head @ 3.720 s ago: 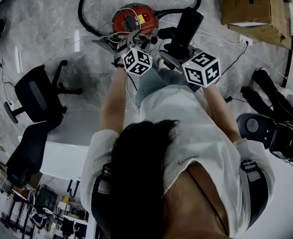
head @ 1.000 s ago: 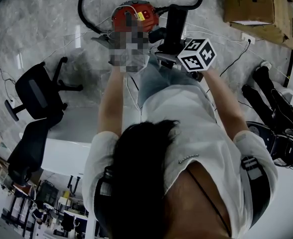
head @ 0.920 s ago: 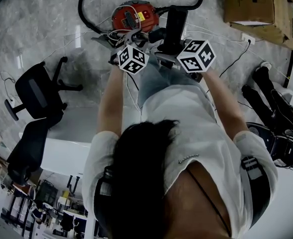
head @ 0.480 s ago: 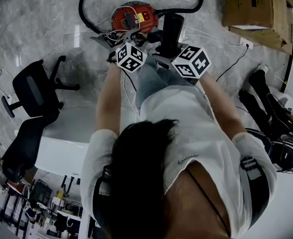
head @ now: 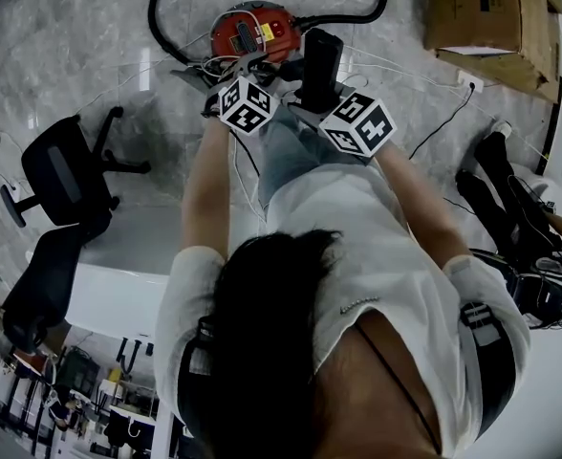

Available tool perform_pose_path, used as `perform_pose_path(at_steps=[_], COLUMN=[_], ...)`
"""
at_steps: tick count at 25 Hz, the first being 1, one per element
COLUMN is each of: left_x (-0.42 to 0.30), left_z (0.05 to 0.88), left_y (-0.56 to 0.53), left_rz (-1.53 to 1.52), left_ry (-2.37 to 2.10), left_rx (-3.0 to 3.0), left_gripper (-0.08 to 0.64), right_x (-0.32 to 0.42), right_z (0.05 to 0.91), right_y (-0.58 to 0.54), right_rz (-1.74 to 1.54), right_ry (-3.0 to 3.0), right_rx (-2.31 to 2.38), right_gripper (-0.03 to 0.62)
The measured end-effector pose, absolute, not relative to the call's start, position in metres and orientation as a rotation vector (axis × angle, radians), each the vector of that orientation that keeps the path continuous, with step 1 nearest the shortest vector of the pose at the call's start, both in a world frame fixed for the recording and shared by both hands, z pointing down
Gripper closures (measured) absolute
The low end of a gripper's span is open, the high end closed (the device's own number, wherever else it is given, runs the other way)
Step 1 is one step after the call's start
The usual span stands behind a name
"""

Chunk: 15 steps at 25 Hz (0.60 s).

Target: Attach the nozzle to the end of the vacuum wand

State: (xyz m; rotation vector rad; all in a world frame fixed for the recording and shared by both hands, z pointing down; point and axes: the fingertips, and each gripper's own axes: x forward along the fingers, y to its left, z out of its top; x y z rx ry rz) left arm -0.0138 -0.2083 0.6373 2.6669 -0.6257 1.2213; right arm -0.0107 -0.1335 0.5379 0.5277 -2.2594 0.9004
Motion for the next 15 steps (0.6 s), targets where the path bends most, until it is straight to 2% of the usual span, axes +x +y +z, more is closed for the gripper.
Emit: perform_pose_path(at_steps=[15], left_x=[-0.012], left_z=[0.639], left_y=[-0.211], left_rz=[1.201], left_ry=[-0.593], left_rx=[2.644], left_gripper=[0.377], right_x=[-0.017], right_z=[0.549], right_y=[-0.137], right_rz=[0.782], right_ry=[-2.323], right_rx=[0.801], right_gripper=[0.483])
